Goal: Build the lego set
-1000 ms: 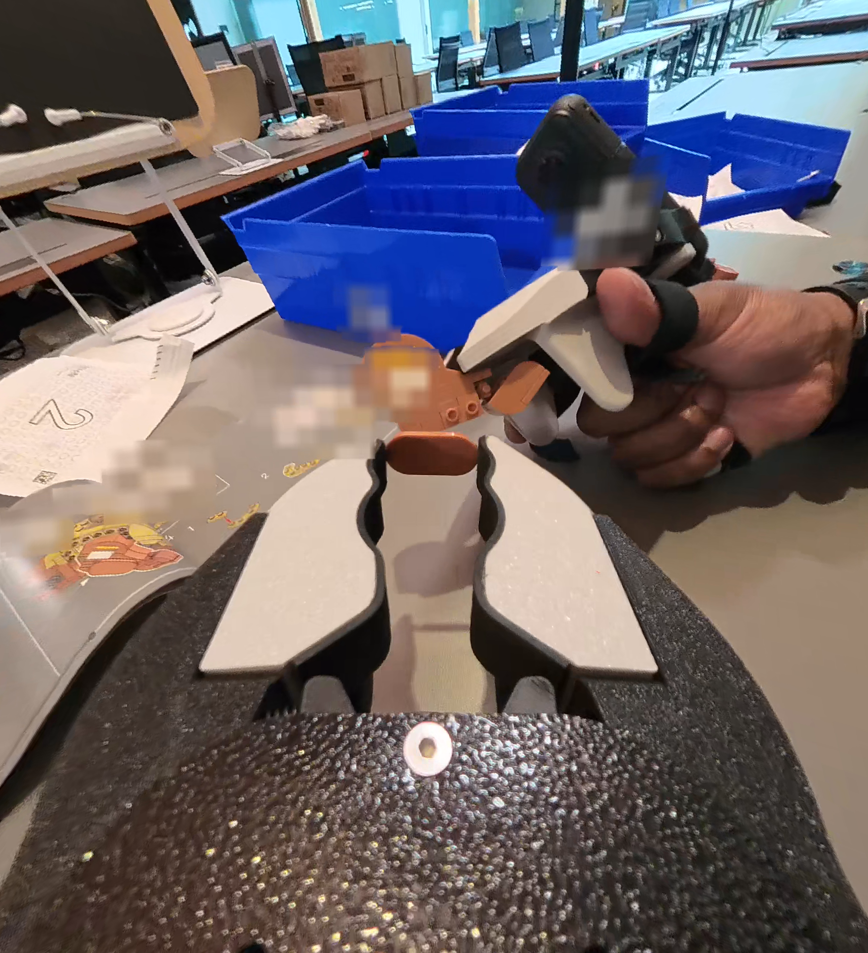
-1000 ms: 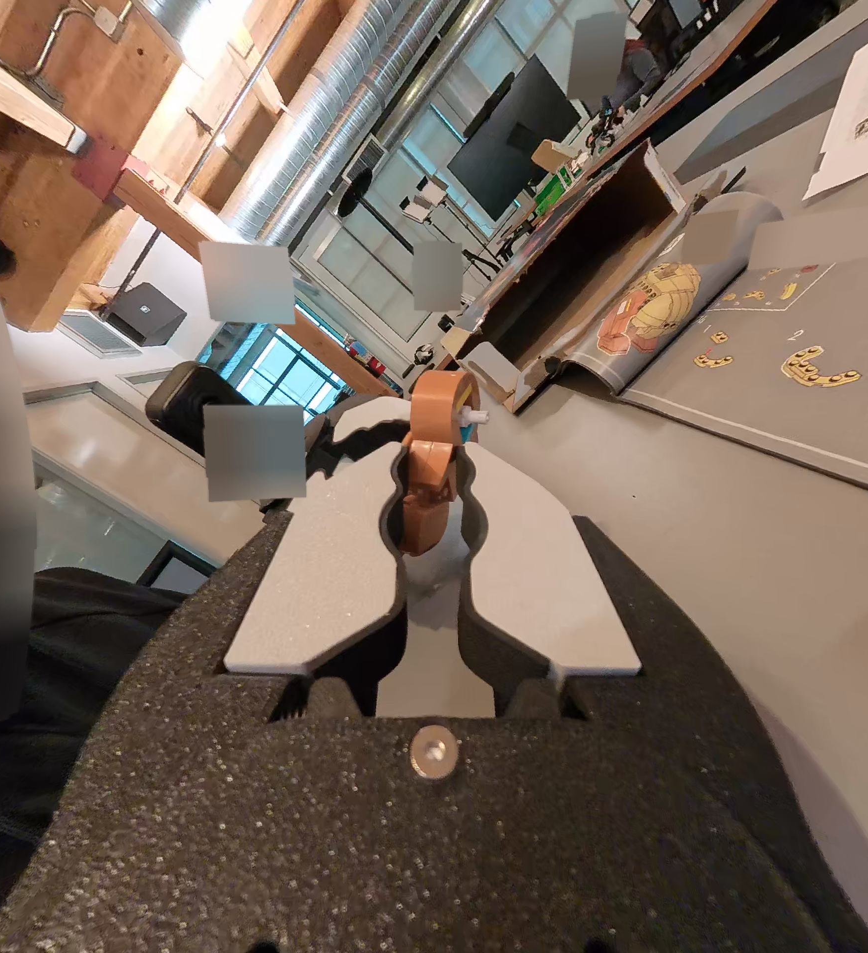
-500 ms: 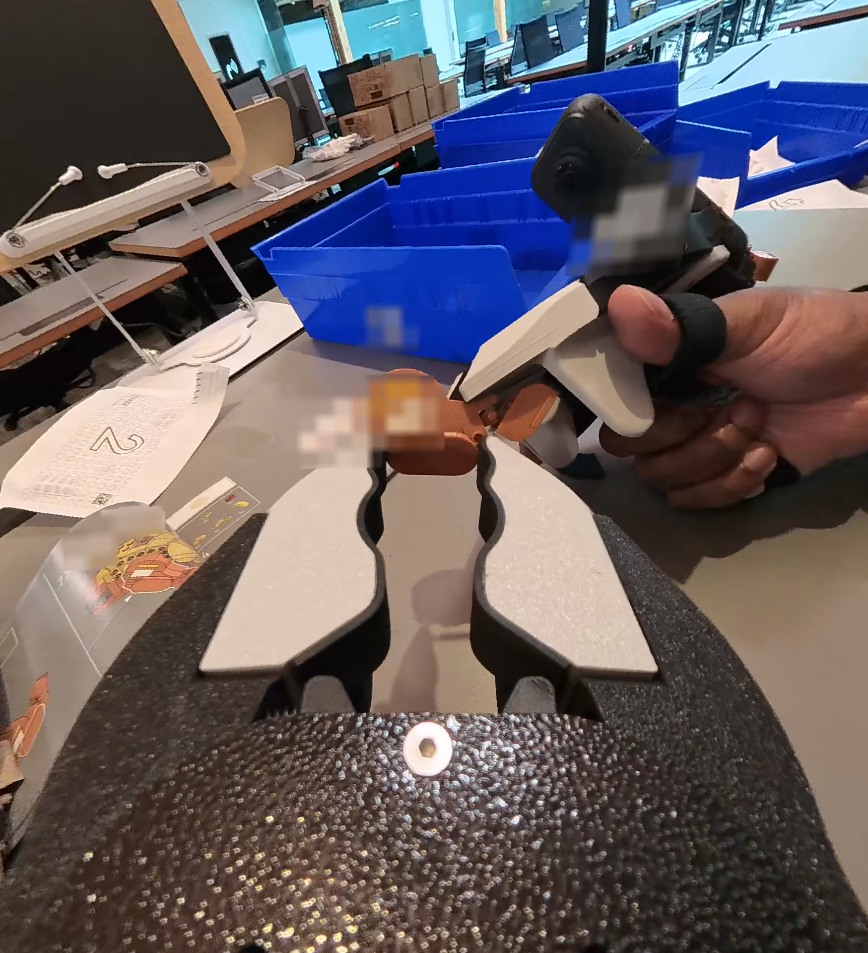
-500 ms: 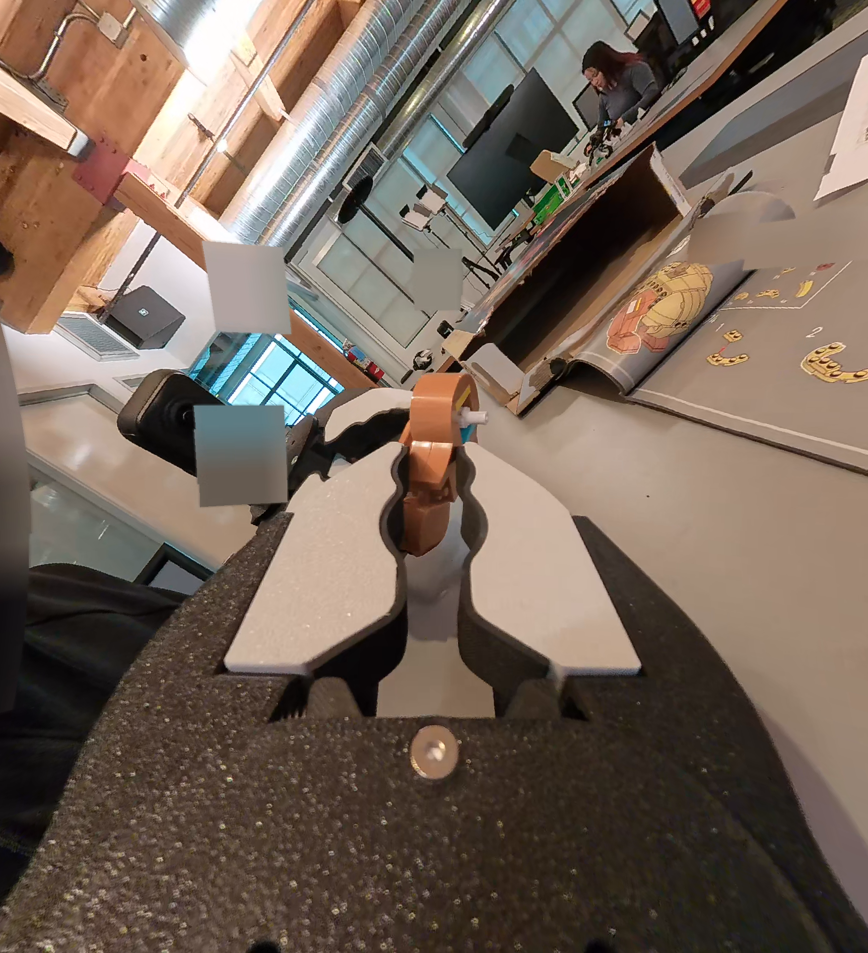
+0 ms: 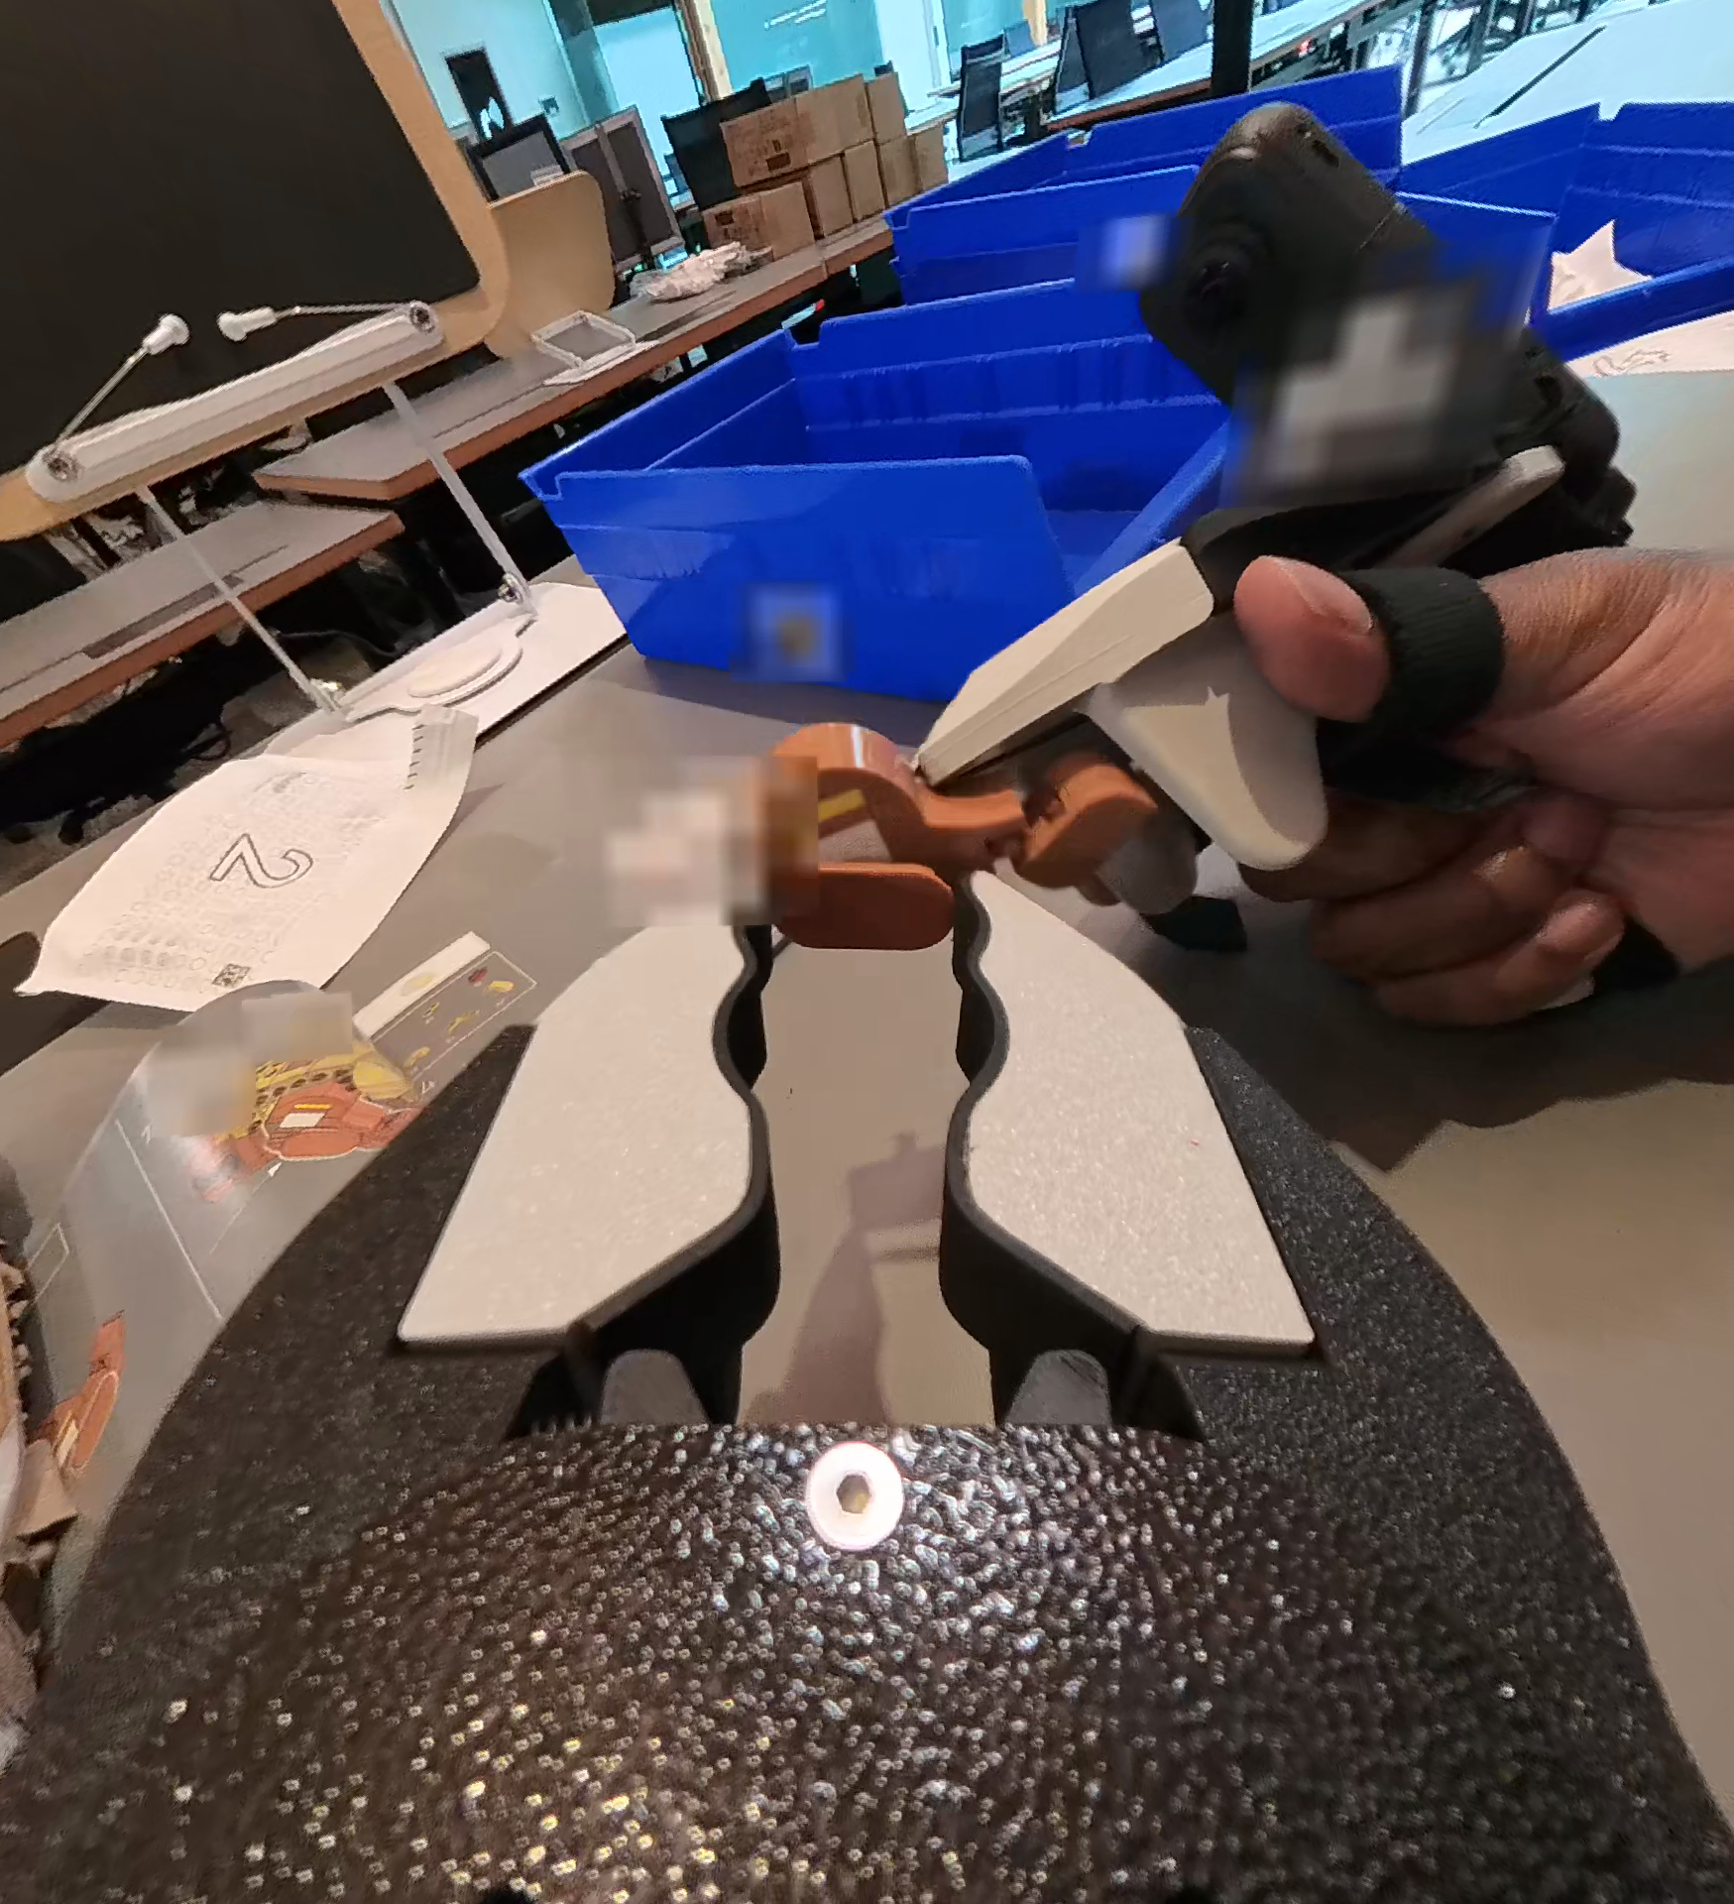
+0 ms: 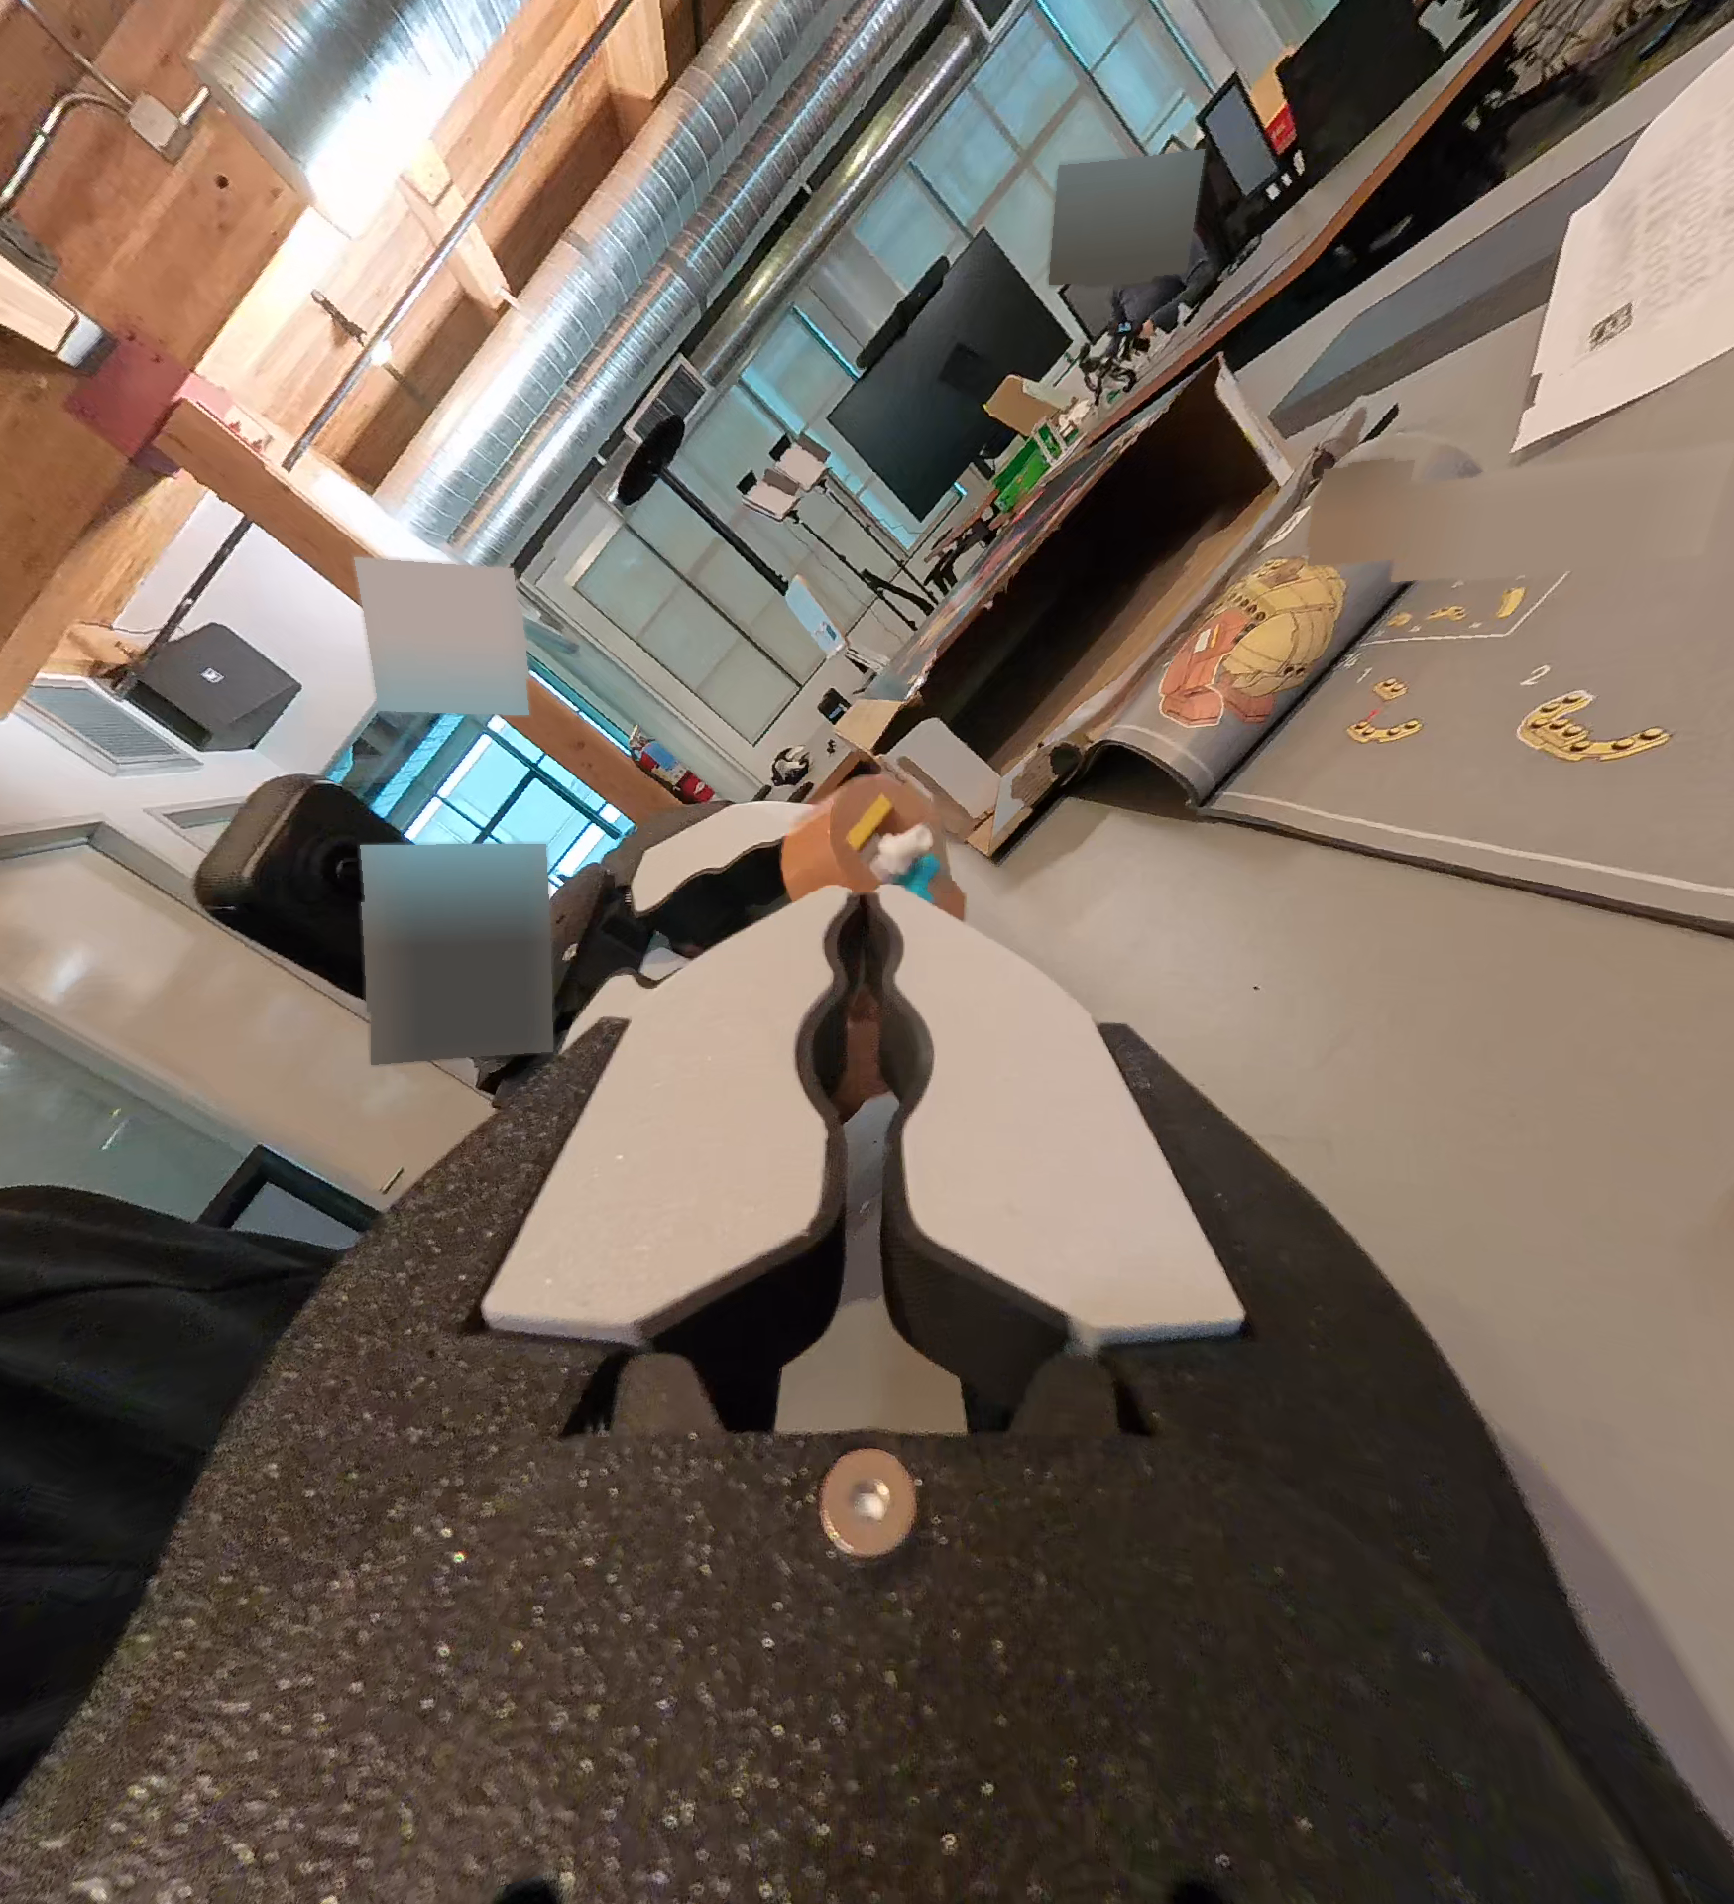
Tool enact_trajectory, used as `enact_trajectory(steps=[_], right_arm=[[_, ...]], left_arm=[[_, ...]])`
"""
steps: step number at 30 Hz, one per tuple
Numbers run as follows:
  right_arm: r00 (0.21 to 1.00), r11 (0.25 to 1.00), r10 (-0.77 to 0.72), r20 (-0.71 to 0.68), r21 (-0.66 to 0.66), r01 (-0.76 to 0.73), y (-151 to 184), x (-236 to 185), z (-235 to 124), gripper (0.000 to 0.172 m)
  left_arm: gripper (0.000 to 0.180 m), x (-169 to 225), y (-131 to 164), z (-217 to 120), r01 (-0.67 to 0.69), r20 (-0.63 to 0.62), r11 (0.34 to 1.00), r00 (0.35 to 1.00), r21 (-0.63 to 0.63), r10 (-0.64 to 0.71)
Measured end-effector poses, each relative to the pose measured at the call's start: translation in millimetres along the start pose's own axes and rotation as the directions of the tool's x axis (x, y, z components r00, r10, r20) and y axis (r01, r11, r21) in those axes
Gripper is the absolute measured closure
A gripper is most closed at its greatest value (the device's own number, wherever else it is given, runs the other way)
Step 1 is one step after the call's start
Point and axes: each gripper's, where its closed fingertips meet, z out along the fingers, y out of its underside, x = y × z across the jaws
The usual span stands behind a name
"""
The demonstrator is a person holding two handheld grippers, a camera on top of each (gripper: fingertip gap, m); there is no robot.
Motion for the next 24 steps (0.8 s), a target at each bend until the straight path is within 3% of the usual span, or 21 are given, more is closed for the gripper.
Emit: enact_trajectory(steps=[5, 11, 17, 24], right_arm=[[1.0, 0.998, 0.02, -0.018, -0.058, -0.021, 6, 5, 2, 0.172], [0.982, 0.975, -0.146, -0.12, -0.189, 0.121, 6, 25, -6, 0.171], [0.918, 0.852, -0.382, -0.104, -0.425, 0.306, 18, 43, -4, 0.152], [0.881, 0.709, -0.468, -0.068, -0.624, 0.329, 36, 65, 22, 0.139]], left_arm=[[0.147, -4, 9, 0, 0.069, -0.03, 0.997, 0.997, -0.026, -0.07], [0.147, -21, 32, -6, 0.066, 0.016, 0.991, 0.998, -0.114, -0.064], [0.147, -46, 43, -23, -0.004, 0.067, 0.99, 0.998, -0.14, 0.013], [0.147, -56, 61, -35, -0.039, 0.03, 0.984, 0.999, -0.174, 0.045]])
